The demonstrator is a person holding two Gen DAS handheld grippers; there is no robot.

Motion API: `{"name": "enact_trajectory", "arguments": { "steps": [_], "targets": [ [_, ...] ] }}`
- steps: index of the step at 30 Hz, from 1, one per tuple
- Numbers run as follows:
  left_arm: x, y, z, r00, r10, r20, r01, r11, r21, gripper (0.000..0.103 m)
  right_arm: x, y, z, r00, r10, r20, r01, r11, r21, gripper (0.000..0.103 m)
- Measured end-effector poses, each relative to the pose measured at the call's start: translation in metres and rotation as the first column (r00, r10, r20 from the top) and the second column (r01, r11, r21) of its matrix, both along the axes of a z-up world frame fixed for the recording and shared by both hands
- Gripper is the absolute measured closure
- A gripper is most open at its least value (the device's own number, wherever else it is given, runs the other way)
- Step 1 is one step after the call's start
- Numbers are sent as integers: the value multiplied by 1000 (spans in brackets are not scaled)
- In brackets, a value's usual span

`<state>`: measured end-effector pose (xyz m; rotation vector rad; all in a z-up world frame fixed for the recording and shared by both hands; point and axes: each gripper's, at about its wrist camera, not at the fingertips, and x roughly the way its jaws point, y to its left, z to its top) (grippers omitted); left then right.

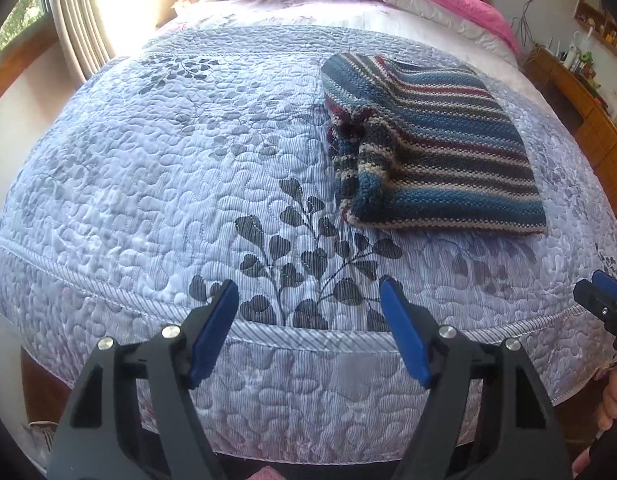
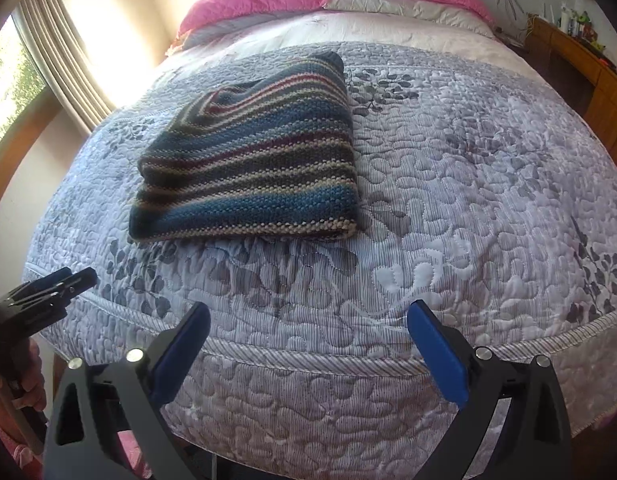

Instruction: Fold small clothes

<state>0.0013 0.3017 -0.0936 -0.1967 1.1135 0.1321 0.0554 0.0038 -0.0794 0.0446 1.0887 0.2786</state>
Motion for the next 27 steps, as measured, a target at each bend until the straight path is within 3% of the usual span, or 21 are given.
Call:
{"name": "enact_trajectory", "arguments": {
  "steps": [5,14,27],
  "targets": [
    [-6,-5,14,1000,6,22,-8,998,59,24,-5,4,6,1000,-7,7,7,1000,-26,4],
    [-18,-15,30,998,7,61,-14,995,101,23,-18,8,20,999,7,31,-7,1000,12,4],
    [-39,-21,45,995,20,95,-34,988,148,16,-33,11,29,997,3,72,-2,1000,-10,4]
  ]
}}
